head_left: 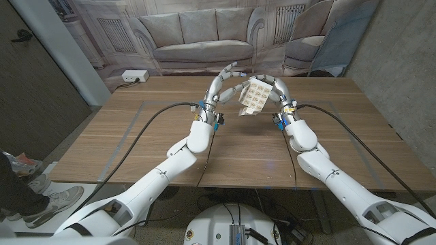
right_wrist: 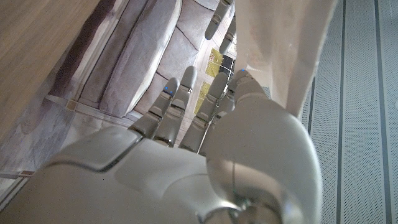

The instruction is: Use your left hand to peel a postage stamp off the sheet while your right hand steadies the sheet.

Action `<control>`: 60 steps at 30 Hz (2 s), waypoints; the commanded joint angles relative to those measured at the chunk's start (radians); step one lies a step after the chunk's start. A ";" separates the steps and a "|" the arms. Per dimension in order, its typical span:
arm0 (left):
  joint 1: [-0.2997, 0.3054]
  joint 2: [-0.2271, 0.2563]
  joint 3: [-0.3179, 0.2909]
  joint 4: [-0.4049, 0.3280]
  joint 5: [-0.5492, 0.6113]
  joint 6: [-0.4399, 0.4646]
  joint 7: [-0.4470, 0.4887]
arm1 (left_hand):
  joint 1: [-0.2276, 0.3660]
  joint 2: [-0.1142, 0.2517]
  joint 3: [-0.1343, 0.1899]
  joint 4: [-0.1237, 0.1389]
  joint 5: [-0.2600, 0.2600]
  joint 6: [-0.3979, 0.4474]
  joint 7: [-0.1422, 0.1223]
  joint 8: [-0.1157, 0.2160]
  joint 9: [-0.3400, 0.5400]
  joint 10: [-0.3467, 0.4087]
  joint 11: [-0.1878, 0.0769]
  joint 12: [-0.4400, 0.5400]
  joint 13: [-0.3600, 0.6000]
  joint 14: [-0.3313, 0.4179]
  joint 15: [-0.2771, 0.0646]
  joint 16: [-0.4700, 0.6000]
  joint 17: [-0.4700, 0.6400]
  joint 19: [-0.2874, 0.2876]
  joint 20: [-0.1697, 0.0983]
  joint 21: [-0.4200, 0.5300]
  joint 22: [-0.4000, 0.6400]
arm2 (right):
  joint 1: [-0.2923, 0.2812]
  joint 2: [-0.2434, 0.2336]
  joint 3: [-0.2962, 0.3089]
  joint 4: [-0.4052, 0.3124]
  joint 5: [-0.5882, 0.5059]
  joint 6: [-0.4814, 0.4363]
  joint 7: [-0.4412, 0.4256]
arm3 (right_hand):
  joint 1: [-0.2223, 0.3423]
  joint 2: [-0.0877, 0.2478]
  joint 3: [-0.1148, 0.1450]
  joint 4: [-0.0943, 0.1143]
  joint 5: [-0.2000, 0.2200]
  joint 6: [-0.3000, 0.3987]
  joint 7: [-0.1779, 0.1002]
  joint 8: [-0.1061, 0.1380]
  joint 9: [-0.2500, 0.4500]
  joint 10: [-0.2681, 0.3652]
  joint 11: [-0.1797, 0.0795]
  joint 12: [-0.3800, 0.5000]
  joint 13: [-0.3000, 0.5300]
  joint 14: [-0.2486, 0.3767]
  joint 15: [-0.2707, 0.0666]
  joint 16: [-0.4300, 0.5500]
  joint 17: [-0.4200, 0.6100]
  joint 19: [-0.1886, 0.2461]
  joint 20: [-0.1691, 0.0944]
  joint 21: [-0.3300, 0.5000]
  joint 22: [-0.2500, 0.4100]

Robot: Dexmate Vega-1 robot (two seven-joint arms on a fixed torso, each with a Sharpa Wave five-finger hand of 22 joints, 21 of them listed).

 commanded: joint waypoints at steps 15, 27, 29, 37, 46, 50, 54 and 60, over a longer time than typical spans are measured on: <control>-0.014 -0.027 0.002 0.033 -0.022 0.010 0.020 | 0.053 0.021 0.008 -0.016 -0.015 0.124 0.063 0.041 -0.016 0.064 -0.030 0.007 -0.001 0.038 -0.017 0.004 0.001 0.026 -0.005 0.018 0.001 | 0.023 0.004 -0.007 0.031 0.000 0.039 0.016 | 0.006 0.004 0.007 -0.003 0.009 0.027 0.015 0.056 0.297 0.010 0.000 0.005 0.003 0.000 -0.174 -0.002 -0.001 -0.001 -0.100 0.012 -0.001; -0.036 -0.014 0.013 0.036 -0.021 0.038 -0.008 | 0.057 0.025 0.008 -0.016 -0.020 0.122 0.019 0.032 -0.025 0.054 -0.029 -0.003 -0.002 0.034 -0.014 -0.001 0.000 0.024 -0.003 0.019 0.001 | 0.046 0.019 -0.011 0.060 -0.010 0.047 0.016 | 0.006 0.003 0.008 -0.004 0.010 0.030 0.015 0.056 0.298 0.011 0.000 0.005 0.002 0.000 -0.174 -0.002 -0.001 -0.003 -0.099 0.016 -0.003; -0.036 -0.021 0.012 0.042 -0.013 0.041 0.011 | 0.062 0.026 0.009 -0.019 -0.021 0.128 0.012 0.033 -0.026 0.053 -0.032 -0.004 -0.002 0.032 -0.013 -0.003 0.000 0.024 -0.001 0.020 0.000 | 0.048 0.018 -0.012 0.061 -0.013 0.043 0.015 | 0.005 0.004 0.008 -0.004 0.010 0.031 0.015 0.056 0.299 0.011 0.000 0.005 0.002 0.001 -0.174 -0.002 -0.001 -0.001 -0.098 0.017 -0.003; -0.057 -0.014 0.024 0.062 -0.020 0.030 -0.013 | 0.070 0.014 0.003 -0.024 -0.029 0.057 -0.034 -0.001 -0.029 0.019 -0.021 -0.021 -0.001 0.017 -0.005 -0.011 0.000 0.013 0.005 0.018 0.000 | 0.067 0.036 -0.017 0.107 0.021 0.070 0.045 | 0.006 0.003 0.009 -0.006 0.012 0.034 0.016 0.054 0.293 0.015 0.001 0.005 0.001 0.004 -0.174 -0.001 -0.001 0.001 -0.096 0.021 -0.005; -0.060 -0.006 0.031 0.051 -0.009 0.041 -0.019 | 0.079 -0.002 -0.004 -0.031 -0.031 0.020 -0.042 -0.017 -0.027 -0.008 -0.012 -0.029 0.000 0.001 0.007 -0.019 -0.001 0.006 0.008 0.015 0.000 | 0.074 0.035 -0.017 0.102 0.007 0.058 0.033 | 0.007 0.002 0.010 -0.008 0.013 0.036 0.019 0.053 0.292 0.019 0.001 0.006 -0.001 0.007 -0.174 0.000 -0.001 0.001 -0.096 0.024 -0.006; -0.058 -0.010 0.030 0.054 -0.007 0.028 -0.005 | 0.094 0.004 0.000 -0.034 -0.030 0.085 -0.033 0.012 -0.019 0.008 -0.020 -0.021 0.000 0.003 0.006 -0.017 0.000 0.008 0.007 0.017 -0.001 | 0.077 0.037 -0.019 0.111 0.019 0.071 0.048 | 0.007 0.002 0.010 -0.009 0.014 0.038 0.020 0.052 0.291 0.020 0.001 0.006 -0.002 0.009 -0.174 0.001 -0.001 0.001 -0.095 0.026 -0.006; -0.055 -0.013 0.027 0.054 -0.018 0.022 -0.005 | 0.107 0.023 0.007 -0.032 -0.034 0.162 -0.029 0.038 -0.025 0.044 -0.040 -0.009 0.000 0.024 -0.007 -0.008 0.002 0.017 0.004 0.022 0.000 | 0.063 0.028 -0.013 0.083 -0.005 0.049 0.020 | 0.007 0.001 0.010 -0.010 0.015 0.038 0.021 0.053 0.294 0.021 0.001 0.007 -0.001 0.010 -0.175 0.001 -0.001 0.002 -0.096 0.028 -0.007; -0.039 -0.015 0.022 0.033 -0.002 0.035 0.021 | 0.127 0.038 0.015 -0.035 -0.046 0.263 -0.019 0.067 -0.032 0.091 -0.051 0.003 -0.001 0.047 -0.031 -0.001 0.001 0.034 0.000 0.031 0.000 | 0.059 0.026 -0.016 0.080 0.007 0.059 0.034 | 0.007 0.001 0.011 -0.011 0.016 0.040 0.021 0.052 0.291 0.021 0.001 0.006 -0.002 0.011 -0.174 0.001 -0.002 0.001 -0.096 0.030 -0.008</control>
